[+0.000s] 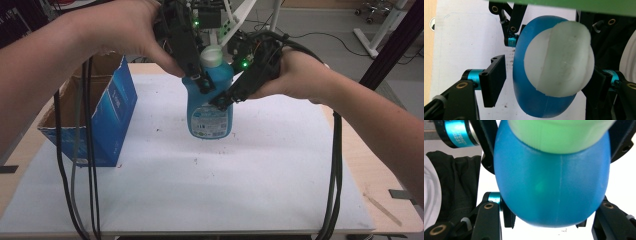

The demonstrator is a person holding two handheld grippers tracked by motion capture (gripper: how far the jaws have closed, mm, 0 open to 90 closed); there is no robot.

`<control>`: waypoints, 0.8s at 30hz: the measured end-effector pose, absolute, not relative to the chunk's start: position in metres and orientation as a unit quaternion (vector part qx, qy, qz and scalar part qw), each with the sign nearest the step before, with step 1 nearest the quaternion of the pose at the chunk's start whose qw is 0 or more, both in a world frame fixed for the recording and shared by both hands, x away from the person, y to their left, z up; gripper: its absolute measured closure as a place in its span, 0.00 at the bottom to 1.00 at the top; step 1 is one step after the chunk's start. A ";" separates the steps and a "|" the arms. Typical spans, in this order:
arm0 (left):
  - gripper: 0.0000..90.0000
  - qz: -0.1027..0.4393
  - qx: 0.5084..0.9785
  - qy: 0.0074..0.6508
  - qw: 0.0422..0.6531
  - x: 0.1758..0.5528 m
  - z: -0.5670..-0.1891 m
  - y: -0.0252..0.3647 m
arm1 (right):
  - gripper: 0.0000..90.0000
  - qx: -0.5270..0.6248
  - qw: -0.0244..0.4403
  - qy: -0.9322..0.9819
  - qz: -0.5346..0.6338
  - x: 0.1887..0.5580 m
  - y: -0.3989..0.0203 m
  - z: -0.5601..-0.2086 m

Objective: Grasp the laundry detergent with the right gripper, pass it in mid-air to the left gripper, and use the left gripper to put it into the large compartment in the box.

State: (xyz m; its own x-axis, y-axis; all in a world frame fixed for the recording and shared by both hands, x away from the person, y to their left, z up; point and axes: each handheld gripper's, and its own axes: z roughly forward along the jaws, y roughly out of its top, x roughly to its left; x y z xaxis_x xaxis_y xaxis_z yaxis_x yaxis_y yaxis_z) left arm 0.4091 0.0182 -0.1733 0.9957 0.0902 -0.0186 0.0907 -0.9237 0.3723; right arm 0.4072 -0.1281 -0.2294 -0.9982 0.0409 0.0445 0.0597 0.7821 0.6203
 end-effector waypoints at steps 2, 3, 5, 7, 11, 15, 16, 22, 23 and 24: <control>0.33 0.002 0.980 0.051 0.195 0.408 -0.174 0.018 | 0.53 -0.023 0.014 -0.942 -0.335 0.407 -0.128 -0.229; 0.33 0.001 0.980 0.048 0.191 0.409 -0.174 0.018 | 0.53 -0.025 0.014 -0.942 -0.335 0.407 -0.128 -0.229; 0.33 0.002 0.980 0.052 0.193 0.408 -0.174 0.018 | 0.53 -0.024 0.014 -0.942 -0.335 0.407 -0.129 -0.229; 0.34 0.000 0.979 0.057 0.196 0.408 -0.175 0.018 | 0.53 -0.030 0.017 -0.943 -0.332 0.406 -0.129 -0.229; 0.35 0.000 0.978 0.059 0.200 0.407 -0.175 0.017 | 0.53 -0.032 0.018 -0.943 -0.331 0.406 -0.129 -0.229; 0.35 -0.002 0.979 0.053 0.195 0.408 -0.174 0.017 | 0.53 -0.032 0.019 -0.943 -0.332 0.406 -0.129 -0.228; 0.35 -0.001 0.979 0.055 0.196 0.408 -0.174 0.017 | 0.53 -0.036 0.020 -0.943 -0.329 0.406 -0.130 -0.228; 0.41 -0.006 0.978 0.050 0.203 0.406 -0.176 0.017 | 0.53 -0.019 0.015 -0.943 -0.332 0.407 -0.127 -0.230; 0.41 -0.006 0.978 0.049 0.202 0.406 -0.176 0.018 | 0.53 -0.014 0.012 -0.941 -0.337 0.408 -0.127 -0.230; 0.41 -0.004 0.977 0.050 0.205 0.405 -0.176 0.018 | 0.53 -0.015 0.012 -0.942 -0.335 0.408 -0.127 -0.230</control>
